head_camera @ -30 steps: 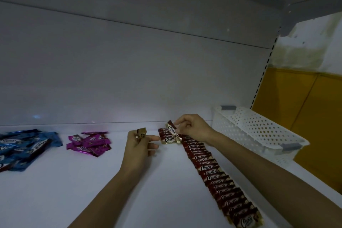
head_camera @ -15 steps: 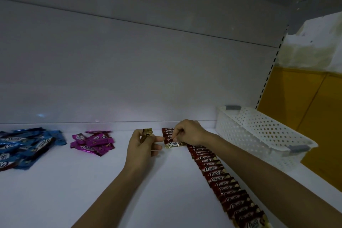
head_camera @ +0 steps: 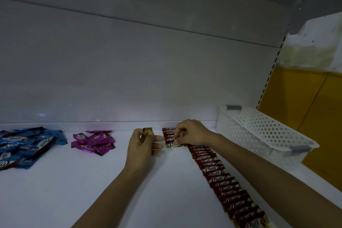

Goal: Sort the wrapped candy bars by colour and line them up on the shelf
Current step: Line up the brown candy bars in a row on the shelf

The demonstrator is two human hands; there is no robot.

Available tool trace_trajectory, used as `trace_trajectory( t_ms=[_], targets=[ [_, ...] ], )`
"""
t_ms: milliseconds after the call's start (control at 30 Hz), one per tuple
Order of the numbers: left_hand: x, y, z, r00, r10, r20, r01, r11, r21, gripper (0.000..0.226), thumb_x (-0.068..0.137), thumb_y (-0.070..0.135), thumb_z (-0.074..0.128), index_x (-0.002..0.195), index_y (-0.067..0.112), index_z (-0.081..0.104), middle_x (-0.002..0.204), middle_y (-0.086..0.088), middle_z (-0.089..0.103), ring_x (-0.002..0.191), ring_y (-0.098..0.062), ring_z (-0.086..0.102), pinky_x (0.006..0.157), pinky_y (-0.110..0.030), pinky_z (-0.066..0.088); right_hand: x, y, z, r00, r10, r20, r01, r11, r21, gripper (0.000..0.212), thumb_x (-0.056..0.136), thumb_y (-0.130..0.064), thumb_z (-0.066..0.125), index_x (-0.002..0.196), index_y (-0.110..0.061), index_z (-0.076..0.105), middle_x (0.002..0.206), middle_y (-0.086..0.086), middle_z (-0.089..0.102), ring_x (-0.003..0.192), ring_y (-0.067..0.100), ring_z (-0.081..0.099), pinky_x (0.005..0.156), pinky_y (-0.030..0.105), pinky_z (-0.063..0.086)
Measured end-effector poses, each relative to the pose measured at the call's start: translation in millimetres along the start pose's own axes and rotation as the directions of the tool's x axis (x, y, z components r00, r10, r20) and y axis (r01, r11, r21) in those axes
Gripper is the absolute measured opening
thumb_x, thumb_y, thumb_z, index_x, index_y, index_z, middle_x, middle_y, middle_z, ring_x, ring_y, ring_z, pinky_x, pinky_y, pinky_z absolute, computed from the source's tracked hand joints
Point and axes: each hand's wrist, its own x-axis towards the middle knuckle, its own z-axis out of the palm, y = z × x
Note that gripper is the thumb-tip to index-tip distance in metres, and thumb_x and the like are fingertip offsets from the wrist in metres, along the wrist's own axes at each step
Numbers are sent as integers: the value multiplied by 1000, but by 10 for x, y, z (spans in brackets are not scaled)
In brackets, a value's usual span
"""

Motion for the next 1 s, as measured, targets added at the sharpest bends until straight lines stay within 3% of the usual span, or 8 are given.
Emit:
trace_trajectory(
  t_ms=[267,500,633,700,800,900,1000],
  targets=[
    [40,-22,-22,997,-49,55,52,997,-51,9,101,10,43,96,13,50,82,-1,75,60,-11,67,55,-22,52,6,6,35,1000,-15,19,16,999,-32,22,71,-33,80,89,-22,73,79,-16,62,73,-3,54,67,14,33],
    [46,-38,-35,997,-53,58,57,996,-76,8,101,10,44,97,12,51,87,-5,75,64,-12,69,57,-23,53,26,-12,34,1000,-21,10,22,997,-72,23,73,-32,79,91,-20,69,85,-12,60,78,2,51,81,24,33],
    [55,-12,-17,984,-117,132,147,956,-252,8,101,12,44,103,9,51,99,-12,74,89,-20,72,73,-28,55,-13,-53,29,997,-59,-41,56,995,-83,21,78,-33,74,92,-19,69,85,-11,60,80,4,54,83,27,39],
    [61,14,-22,968,-145,203,212,908,-362,10,101,12,43,105,9,51,105,-11,73,99,-21,70,73,-27,55,-59,-134,54,984,-79,-162,85,996,32,18,84,-34,69,81,-16,67,77,-10,61,73,7,56,73,26,42],
    [101,19,-64,966,-171,193,243,853,-461,15,100,13,43,111,11,53,113,-5,71,109,-14,64,75,-26,51,-186,-344,144,954,-4,-301,120,923,367,35,95,-39,51,70,-19,62,64,-10,62,63,8,59,66,29,48],
    [134,13,-90,964,-180,197,257,825,-503,32,101,18,41,127,5,53,123,-6,66,121,-18,56,94,-33,44,-301,-536,223,973,-19,-230,140,840,525,32,94,-43,51,72,-25,64,65,-12,64,63,3,61,66,24,50],
    [124,30,-63,970,-150,192,234,794,-561,30,102,18,38,123,3,53,124,-11,65,119,-27,57,95,-40,46,-322,-648,220,989,-85,-122,136,842,522,11,85,-24,69,75,-27,65,71,-15,65,69,-1,60,69,21,50]
  ],
)
